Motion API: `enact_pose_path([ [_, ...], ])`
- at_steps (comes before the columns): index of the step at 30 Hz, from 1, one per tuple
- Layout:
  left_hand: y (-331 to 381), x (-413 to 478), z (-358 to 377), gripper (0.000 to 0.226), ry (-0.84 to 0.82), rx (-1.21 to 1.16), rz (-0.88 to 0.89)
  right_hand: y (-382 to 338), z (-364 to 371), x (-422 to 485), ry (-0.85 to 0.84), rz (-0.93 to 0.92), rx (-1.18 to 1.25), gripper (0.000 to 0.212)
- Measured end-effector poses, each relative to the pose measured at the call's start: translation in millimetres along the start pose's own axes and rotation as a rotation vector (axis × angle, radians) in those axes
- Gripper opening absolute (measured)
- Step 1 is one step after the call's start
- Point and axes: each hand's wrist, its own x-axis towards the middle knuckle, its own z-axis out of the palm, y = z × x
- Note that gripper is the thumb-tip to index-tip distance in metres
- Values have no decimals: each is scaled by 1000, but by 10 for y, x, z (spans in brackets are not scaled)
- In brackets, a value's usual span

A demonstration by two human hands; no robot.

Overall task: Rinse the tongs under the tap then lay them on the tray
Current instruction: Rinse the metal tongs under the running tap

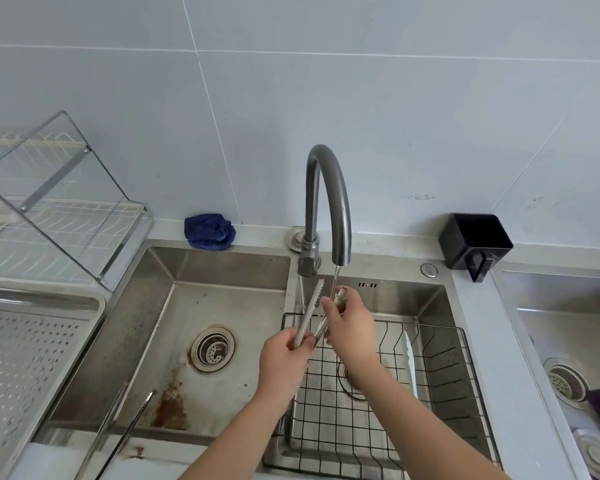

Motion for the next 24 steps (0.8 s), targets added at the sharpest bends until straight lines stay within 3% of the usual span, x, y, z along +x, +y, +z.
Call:
enact_pose_path([
  [2,12,4,-13,11,21,121,79,10,-1,2,64,-16,99,19],
  [4,20,3,-8,12,47,177,126,-33,1,29,79,22,226,14],
  [10,-50,23,-73,14,65,190,117,-65,-48,86,-83,143,353,25],
  [13,-103,32,-118,36,97,151,74,-56,-14,72,-201,114,358,6],
  [15,-127,39,-142,28,86,129,61,-51,-8,60,-225,117,333,4],
  [17,-137,20,-139,21,63,137,80,-62,-34,99,-143,149,265,26],
  [19,-128,-4,-119,29,64,152,90,-83,-69,139,-88,179,246,36],
  [21,-119,9,-113,38,62,138,66,-95,-55,126,-143,186,337,24],
  [24,-102,46,-129,30,16,18,-13,-76,-44,69,-261,169,420,10],
])
